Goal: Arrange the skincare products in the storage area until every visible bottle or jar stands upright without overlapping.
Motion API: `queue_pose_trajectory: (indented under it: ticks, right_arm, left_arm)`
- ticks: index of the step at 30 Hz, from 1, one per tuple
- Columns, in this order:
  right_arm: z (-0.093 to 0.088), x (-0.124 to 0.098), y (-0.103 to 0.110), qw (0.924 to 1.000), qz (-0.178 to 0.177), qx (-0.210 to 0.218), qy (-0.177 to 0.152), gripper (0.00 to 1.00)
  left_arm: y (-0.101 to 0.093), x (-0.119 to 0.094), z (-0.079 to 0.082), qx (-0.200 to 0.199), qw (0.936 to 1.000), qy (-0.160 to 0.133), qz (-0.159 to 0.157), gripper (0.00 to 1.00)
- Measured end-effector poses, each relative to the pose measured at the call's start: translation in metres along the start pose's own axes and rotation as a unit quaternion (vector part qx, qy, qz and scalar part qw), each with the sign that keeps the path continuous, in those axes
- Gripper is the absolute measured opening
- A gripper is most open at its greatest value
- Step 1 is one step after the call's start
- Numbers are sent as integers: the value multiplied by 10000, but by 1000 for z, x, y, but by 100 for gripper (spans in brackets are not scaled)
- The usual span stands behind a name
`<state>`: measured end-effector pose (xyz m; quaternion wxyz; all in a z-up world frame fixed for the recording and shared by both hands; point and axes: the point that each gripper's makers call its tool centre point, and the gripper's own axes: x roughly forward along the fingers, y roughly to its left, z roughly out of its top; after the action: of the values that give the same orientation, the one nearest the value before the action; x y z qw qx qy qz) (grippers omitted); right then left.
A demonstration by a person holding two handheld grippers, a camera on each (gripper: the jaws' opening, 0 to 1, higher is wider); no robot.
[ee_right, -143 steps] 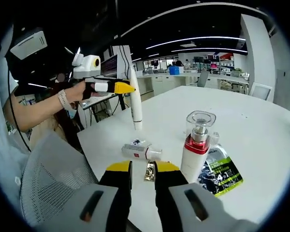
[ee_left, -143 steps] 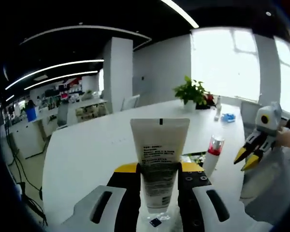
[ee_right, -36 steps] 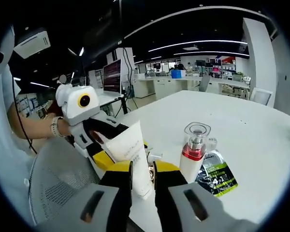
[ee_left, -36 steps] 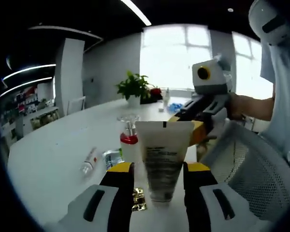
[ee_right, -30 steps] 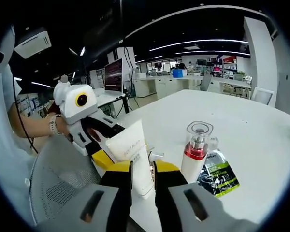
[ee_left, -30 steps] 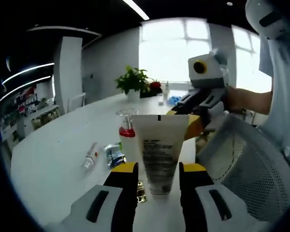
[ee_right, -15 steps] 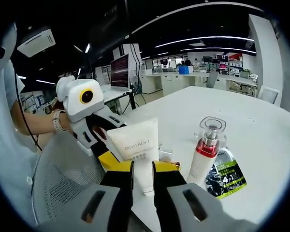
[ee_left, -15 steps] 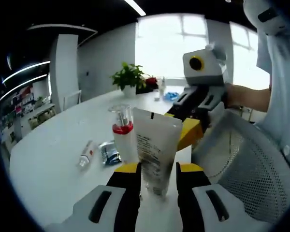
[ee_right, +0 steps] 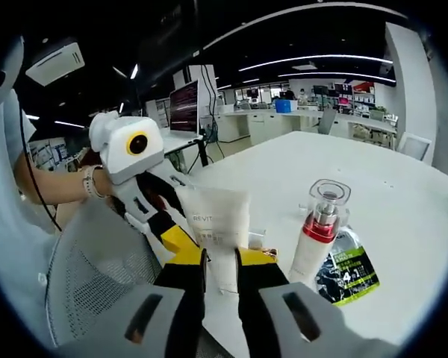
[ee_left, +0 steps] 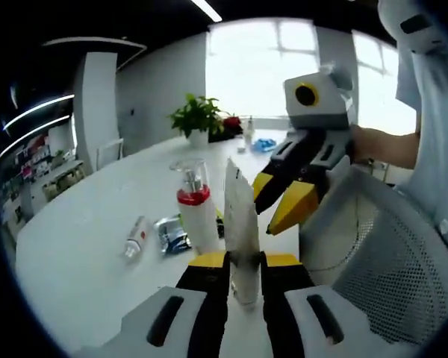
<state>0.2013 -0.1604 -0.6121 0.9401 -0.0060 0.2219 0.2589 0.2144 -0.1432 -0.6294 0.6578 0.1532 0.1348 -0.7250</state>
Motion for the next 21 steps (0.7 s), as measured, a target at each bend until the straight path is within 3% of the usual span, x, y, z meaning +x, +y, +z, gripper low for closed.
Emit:
queue_pose_trajectory:
  ticks: [11, 14, 19, 21]
  right_arm:
    - [17, 3, -11, 9998, -63, -142, -130, 18]
    - [20, 5, -10, 9997, -7, -185, -129, 19]
    - [28, 3, -11, 9994, 63, -319, -127, 21]
    - [30, 1, -13, 9984, 132, -555, 3, 23]
  left_arm:
    - [-3, 3, 1, 50, 9991, -63, -410, 11]
    - [0, 5, -1, -150, 9988, -67, -456, 12]
    - [-5, 15, -19, -25, 9989, 245, -390, 18]
    - [-10, 16, -26, 14, 9981, 393, -470, 20]
